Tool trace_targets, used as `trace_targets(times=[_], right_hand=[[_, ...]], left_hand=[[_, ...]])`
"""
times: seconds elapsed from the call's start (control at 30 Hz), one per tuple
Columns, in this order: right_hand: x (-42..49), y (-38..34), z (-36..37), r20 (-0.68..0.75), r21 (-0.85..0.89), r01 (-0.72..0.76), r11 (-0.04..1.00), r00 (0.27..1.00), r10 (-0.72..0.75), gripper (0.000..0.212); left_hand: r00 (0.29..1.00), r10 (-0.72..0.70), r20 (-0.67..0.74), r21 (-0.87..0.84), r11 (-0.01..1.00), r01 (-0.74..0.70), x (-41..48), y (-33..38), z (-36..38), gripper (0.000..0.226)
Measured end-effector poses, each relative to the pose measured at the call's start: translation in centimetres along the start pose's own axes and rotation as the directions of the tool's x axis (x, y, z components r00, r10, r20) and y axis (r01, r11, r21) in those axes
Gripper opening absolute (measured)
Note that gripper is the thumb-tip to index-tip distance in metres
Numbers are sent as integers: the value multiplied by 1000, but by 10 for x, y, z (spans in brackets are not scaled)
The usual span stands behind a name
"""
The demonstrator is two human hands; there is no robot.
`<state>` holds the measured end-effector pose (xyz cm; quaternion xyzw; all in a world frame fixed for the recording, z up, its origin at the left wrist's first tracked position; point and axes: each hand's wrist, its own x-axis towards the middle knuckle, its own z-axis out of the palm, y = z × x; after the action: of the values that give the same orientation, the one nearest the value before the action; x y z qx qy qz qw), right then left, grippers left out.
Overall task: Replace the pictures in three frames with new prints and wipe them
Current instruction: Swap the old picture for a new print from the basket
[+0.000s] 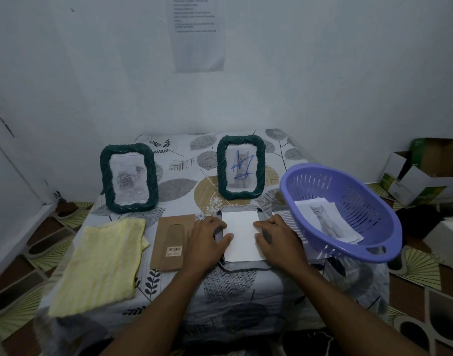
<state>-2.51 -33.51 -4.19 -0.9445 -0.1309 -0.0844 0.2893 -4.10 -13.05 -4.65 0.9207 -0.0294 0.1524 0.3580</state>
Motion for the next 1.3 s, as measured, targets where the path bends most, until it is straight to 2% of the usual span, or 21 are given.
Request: trace_targets(times=[0.2, 0.23, 0.3, 0.37, 0.43, 0.5, 0.6, 0.7, 0.8, 0.87, 0.97, 1.03, 1.13, 1.17, 1.3], right_hand=[[-2, 0, -1, -26, 47, 13, 999, 1000, -12, 35], [-2, 1, -2, -34, 59, 9, 998, 999, -7, 35], [-2, 0, -2, -44, 77, 2, 997, 999, 2, 34], [-2, 0, -2, -43, 76, -1, 997, 999, 4, 35], [-2, 0, -1, -36, 76, -7, 997, 999, 10, 36], [-2, 0, -1, -38, 93, -12, 996, 999, 16, 37], [-1, -2, -3, -46, 115, -19, 993, 999, 24, 36], [-1, -2, -4, -33, 118, -29, 993, 999, 33, 36], [0, -2, -6, -15, 105, -18, 994, 1000, 20, 38], [1, -4, -8, -17, 92, -12, 996, 1000, 14, 39], [6, -17, -12, -71, 95, 30, 995, 997, -23, 35], [13, -32, -17, -104, 197, 48, 979, 994, -28, 30], [25, -50, -26, -1, 476, -82, 876, 996, 94, 28], [29, -50, -27, 31, 515, -135, 847, 990, 139, 30], [27, -39, -28, 53, 492, -244, 835, 966, 251, 29]], left_hand=[[998, -9, -62, -30, 1000, 7, 5, 6, -17, 22], [997, -8, -75, 14, 1000, 9, 6, 5, -22, 24], [993, -19, -117, 208, 977, 43, 8, -6, -33, 30], [979, -130, -155, 419, 889, 184, 7, -19, -42, 41], [934, -286, -214, 475, 805, 355, 1, -31, -47, 53], [903, -344, -259, 437, 792, 427, -3, -40, -47, 57], [893, -374, -250, 383, 809, 446, -4, -43, -48, 54], [895, -380, -234, 312, 842, 440, -3, -41, -51, 43], [899, -368, -238, 157, 899, 409, -2, -24, -62, 30], [899, -358, -252, 55, 922, 383, 1, -7, -69, 36], [898, -364, -247, 22, 925, 381, 13, 21, -76, 39], [911, -365, -191, 18, 927, 375, 24, 39, -69, 34], [927, -360, -106, 12, 931, 364, 33, 65, -51, 36], [930, -357, -84, 0, 934, 358, 34, 70, -45, 37], [945, -327, -18, -91, 942, 324, 34, 70, -28, 33]])
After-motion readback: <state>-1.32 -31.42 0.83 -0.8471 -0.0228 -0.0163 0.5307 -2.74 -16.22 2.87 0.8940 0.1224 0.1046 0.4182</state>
